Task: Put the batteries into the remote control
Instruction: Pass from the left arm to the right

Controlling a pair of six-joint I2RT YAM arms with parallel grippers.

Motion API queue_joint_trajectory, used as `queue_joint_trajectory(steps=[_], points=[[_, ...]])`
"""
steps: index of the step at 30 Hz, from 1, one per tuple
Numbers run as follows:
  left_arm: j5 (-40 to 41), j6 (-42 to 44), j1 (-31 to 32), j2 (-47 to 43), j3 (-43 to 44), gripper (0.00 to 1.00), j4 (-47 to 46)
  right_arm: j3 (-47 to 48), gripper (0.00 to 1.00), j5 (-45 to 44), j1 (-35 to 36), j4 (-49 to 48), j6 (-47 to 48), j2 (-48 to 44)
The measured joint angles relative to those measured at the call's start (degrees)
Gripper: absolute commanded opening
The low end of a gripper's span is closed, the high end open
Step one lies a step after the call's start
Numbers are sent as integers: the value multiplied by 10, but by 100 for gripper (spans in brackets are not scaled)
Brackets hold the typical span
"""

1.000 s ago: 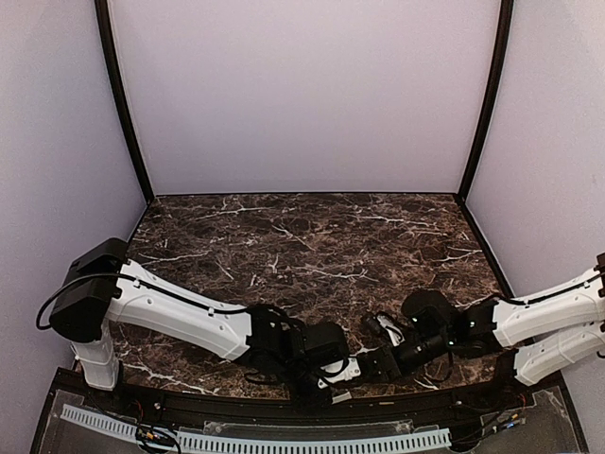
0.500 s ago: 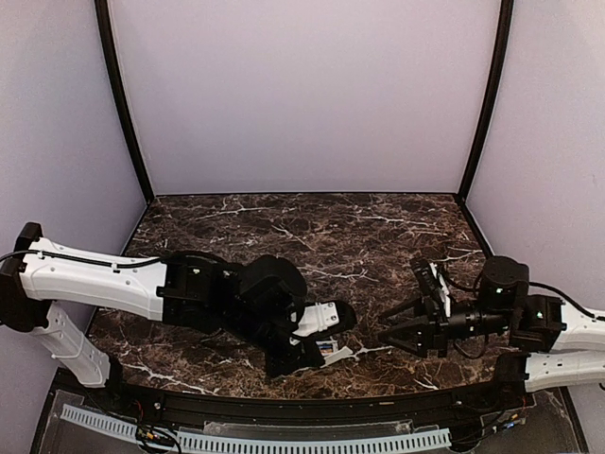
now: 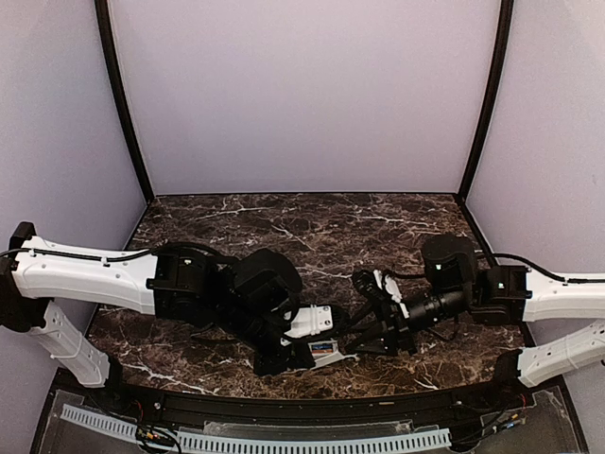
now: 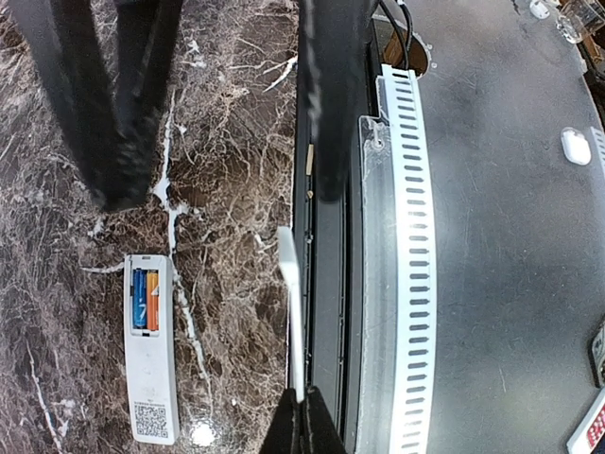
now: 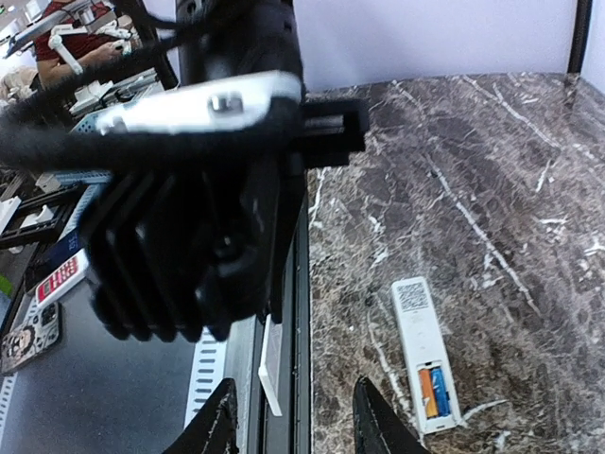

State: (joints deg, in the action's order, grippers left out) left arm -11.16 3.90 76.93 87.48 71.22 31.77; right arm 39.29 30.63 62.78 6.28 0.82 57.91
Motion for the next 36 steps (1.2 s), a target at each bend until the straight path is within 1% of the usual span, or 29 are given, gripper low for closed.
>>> queue_joint_trajectory(steps=[3,6,8,11,17,22,26,36], points=[[0,2,-3,-4,0,0,3,-2,38,22,4,0,4,28],[0,2,-7,-9,0,0,8,-13,37,37,6,-19,3,32],[0,2,-10,-14,0,0,10,-22,35,44,7,-38,1,32],[0,2,-15,-23,0,0,10,-34,32,43,10,-65,-2,33],[-2,2,-19,-26,0,0,9,-51,29,39,13,-108,-7,38],[-4,2,-19,-26,0,0,9,-51,22,41,14,-135,-8,52],[-6,2,-19,-26,0,0,9,-51,18,42,14,-140,-16,72],[-14,2,-19,-26,0,0,9,-50,19,56,17,-158,-23,83]])
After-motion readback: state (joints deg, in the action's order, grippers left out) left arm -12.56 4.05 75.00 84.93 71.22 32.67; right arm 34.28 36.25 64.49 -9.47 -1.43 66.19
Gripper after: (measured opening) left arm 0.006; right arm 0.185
